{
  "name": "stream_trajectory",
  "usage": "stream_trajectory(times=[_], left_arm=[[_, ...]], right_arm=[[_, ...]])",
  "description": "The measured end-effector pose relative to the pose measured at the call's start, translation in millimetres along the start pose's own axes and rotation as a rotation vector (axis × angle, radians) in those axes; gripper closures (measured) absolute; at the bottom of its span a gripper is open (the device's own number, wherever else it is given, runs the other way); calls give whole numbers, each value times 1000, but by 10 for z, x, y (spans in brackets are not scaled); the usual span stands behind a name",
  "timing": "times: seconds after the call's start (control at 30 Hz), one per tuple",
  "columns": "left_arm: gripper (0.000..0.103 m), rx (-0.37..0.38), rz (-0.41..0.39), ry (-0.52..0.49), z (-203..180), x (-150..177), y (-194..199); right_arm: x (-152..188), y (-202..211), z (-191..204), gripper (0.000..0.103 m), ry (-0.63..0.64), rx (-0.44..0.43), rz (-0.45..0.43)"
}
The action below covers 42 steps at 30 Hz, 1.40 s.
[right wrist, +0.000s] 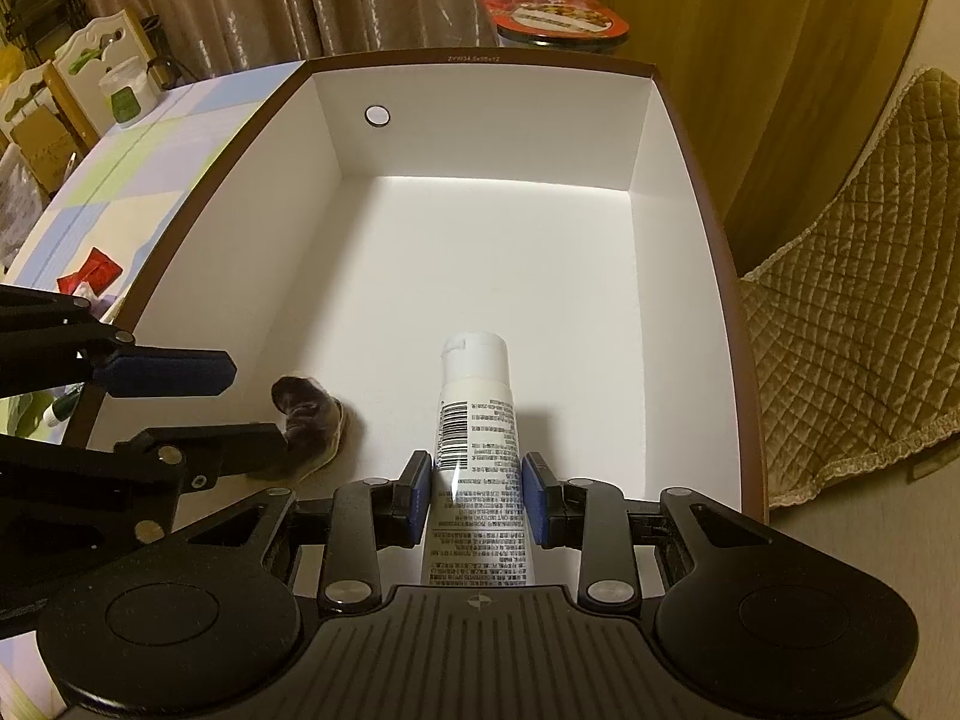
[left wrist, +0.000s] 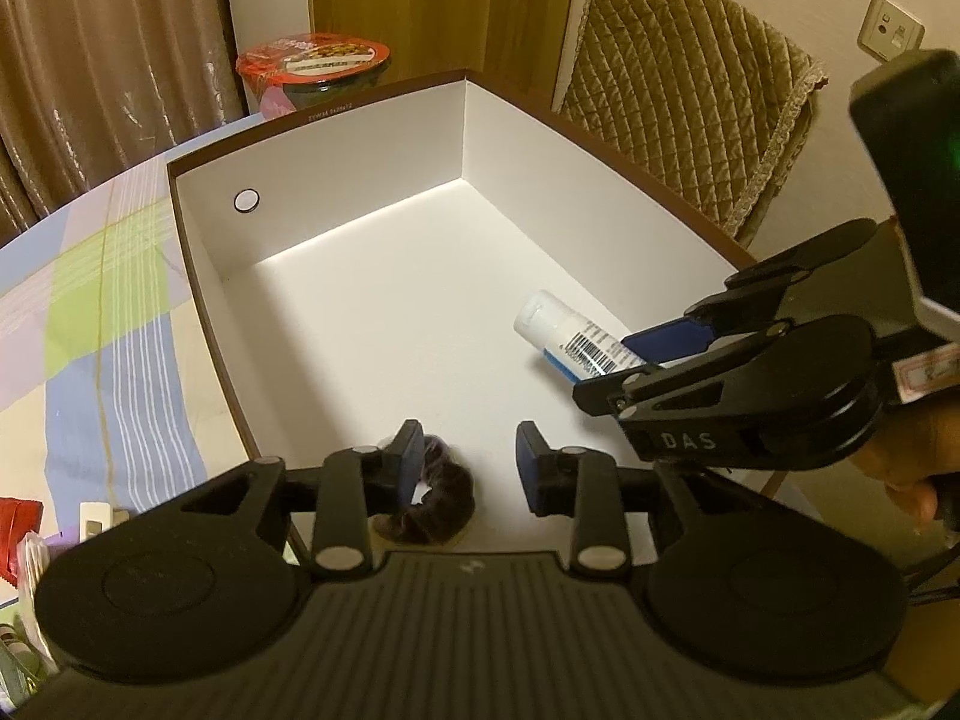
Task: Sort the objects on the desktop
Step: 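Open the left tool over the box while the right tool releases the tube, then move both open tools back over the remaining items on the table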
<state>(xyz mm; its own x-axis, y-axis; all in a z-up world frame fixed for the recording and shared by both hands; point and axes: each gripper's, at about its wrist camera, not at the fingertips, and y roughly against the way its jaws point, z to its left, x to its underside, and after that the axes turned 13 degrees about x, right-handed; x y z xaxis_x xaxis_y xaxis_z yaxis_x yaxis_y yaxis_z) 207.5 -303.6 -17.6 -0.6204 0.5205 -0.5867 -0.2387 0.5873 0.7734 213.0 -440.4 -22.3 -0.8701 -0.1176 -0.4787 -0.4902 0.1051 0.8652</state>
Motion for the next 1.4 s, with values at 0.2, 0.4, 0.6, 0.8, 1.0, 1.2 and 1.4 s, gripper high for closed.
stream_trajectory(times=[0.2,0.4,0.6,0.8,1.0,1.2,1.4], left_arm=[[74,4,-22,-2,7,-16,69],[74,6,-45,0,32,-19,140],[72,-3,-104,-18,36,-11,291],[68,-27,-166,-18,66,41,511],[60,-74,-223,17,206,198,819],[54,-150,-247,90,510,540,1185],[50,-236,-218,172,829,1065,1513]], right_arm=[[-33,-10,30,72,11,10,-8],[-78,9,59,72,15,12,-21],[-84,111,70,72,-1,19,-60],[-103,334,109,72,-12,32,-131],[-128,568,240,72,-39,26,-203],[-124,847,587,11,-15,-26,-304],[-140,1038,1027,11,17,-95,-353]])
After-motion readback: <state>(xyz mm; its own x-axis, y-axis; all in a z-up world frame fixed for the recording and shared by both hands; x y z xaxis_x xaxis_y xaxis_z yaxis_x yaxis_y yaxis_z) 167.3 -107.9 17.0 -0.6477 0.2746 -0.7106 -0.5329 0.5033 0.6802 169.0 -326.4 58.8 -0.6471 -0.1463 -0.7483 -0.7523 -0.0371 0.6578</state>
